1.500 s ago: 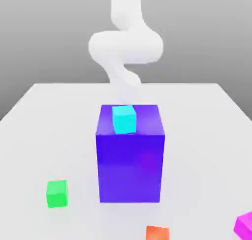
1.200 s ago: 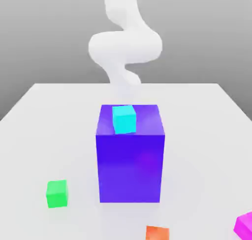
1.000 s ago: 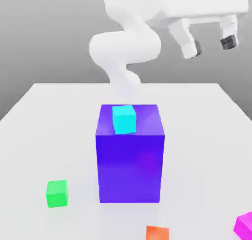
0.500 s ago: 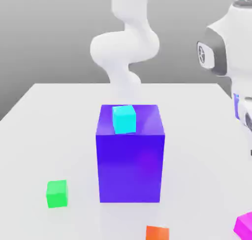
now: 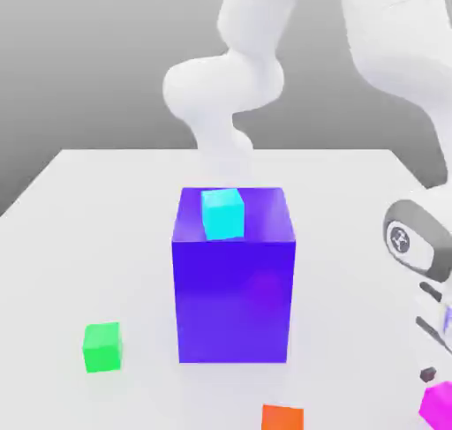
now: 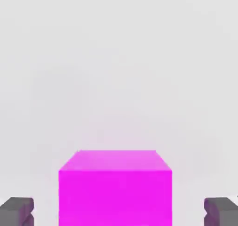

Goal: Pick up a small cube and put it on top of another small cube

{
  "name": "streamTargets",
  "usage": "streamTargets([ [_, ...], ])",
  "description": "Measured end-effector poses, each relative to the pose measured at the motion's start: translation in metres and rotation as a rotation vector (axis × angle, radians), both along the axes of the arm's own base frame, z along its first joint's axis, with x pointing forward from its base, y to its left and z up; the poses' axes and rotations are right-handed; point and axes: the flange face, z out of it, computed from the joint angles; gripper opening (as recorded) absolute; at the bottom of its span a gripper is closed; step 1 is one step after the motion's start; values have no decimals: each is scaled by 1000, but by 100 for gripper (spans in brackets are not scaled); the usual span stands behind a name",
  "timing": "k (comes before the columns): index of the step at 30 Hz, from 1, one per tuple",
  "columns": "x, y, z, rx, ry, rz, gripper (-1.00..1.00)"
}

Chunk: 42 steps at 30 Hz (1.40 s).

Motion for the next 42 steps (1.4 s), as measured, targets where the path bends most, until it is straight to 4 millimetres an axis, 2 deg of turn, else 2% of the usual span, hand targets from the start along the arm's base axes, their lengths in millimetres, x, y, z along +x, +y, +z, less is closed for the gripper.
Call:
streamTargets([
  [4,-1,0,-5,-1,2,0,-100],
  [6,0,1,13,-2,1,2,-100],
  [9,2,-5,55,-4,-2,4,-100],
  [11,12,-36,71,-17,-20,16,-100],
  [15,27,-111,96,-46,-51,42,-100],
  [20,29,-206,119,-74,-69,70,-100],
  [25,12,-298,132,-85,-64,92,-100],
  [28,-9,-358,135,-82,-53,87,-100],
  [31,-35,-404,133,-69,-38,100,-100],
  [37,-100,-478,117,-15,-4,133,-100],
  [39,-109,-485,113,-8,-4,148,-100],
  [42,-105,-479,109,-14,-12,177,-100],
])
